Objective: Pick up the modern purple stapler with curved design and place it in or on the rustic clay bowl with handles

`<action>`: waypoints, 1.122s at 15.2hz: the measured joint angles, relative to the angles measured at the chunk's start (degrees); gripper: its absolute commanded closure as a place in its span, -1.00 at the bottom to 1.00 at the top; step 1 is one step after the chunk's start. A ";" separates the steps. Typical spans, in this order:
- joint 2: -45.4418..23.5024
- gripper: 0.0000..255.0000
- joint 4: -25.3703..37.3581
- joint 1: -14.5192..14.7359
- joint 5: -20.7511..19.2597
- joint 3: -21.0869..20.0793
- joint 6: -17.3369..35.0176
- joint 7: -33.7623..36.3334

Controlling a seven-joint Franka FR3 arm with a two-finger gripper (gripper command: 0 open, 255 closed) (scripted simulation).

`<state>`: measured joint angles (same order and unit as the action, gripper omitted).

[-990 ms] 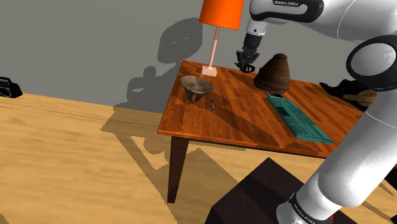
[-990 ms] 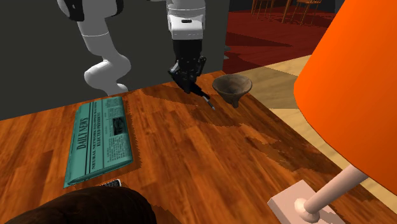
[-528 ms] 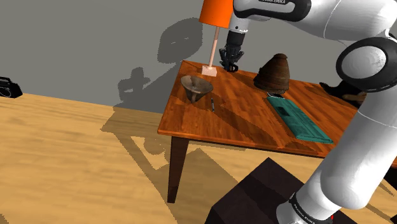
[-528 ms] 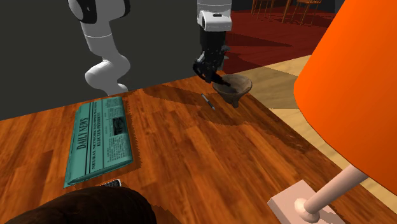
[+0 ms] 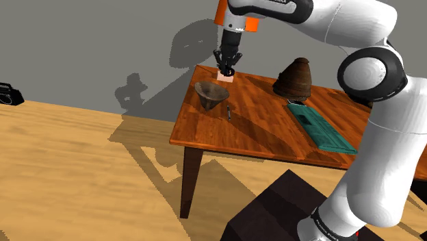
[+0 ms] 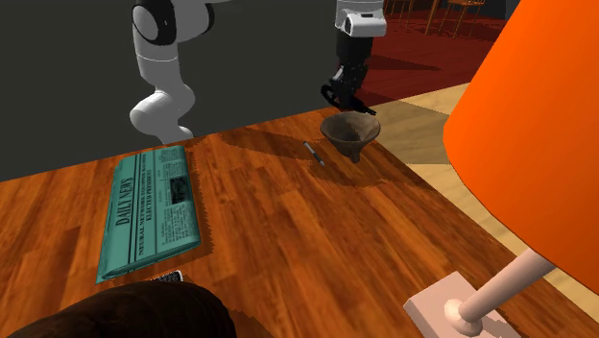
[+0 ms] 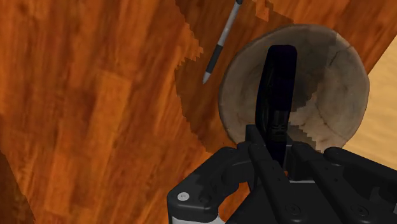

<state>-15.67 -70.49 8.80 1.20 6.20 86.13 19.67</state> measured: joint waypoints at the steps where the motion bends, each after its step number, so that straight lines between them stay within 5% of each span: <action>1: -1.67 1.00 2.38 0.68 0.04 -0.42 -0.76 1.14; 5: -6.16 1.00 8.28 2.39 0.14 -1.37 -2.22 3.95; 17: -2.91 1.00 -5.23 2.97 -0.16 -1.48 8.06 4.37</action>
<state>-18.58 -75.72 11.77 1.04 4.72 94.18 24.05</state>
